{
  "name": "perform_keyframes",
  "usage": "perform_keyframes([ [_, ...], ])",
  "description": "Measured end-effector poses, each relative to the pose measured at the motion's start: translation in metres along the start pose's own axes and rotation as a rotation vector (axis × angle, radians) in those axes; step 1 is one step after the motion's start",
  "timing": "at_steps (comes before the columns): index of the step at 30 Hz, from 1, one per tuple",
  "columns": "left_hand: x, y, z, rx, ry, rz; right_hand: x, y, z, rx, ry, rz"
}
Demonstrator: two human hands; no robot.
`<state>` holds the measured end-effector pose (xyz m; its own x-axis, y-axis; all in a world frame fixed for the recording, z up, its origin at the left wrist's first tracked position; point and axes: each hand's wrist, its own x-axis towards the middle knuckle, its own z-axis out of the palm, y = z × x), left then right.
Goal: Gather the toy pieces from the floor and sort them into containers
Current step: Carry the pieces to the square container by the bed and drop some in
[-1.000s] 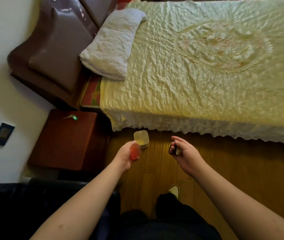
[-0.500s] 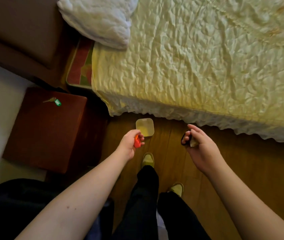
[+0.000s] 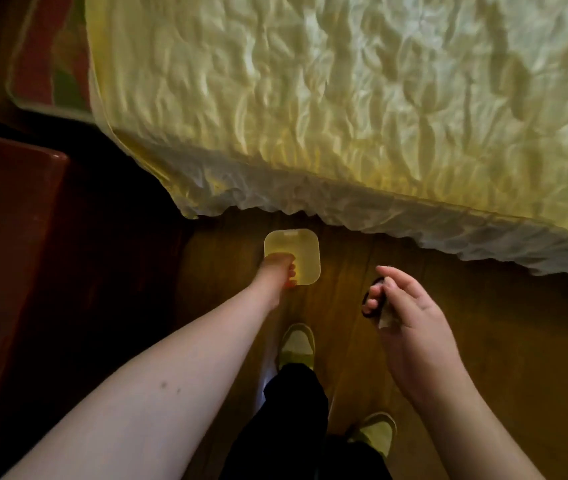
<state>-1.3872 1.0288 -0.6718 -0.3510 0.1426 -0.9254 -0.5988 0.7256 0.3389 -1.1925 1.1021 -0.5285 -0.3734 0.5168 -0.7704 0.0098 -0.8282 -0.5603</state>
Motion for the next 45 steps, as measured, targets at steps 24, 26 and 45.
perform_keyframes([
  [24,-0.108,0.015,-0.018,0.664,0.119,0.19,-0.132,-0.053,-0.044,0.251,0.072,0.034],
  [26,-0.156,0.018,-0.023,0.829,0.08,0.272,-0.174,-0.076,-0.046,0.236,0.052,0.006],
  [45,-0.52,0.004,0.119,1.514,-0.665,0.78,-0.47,-0.137,-0.176,-0.152,0.552,-0.307],
])
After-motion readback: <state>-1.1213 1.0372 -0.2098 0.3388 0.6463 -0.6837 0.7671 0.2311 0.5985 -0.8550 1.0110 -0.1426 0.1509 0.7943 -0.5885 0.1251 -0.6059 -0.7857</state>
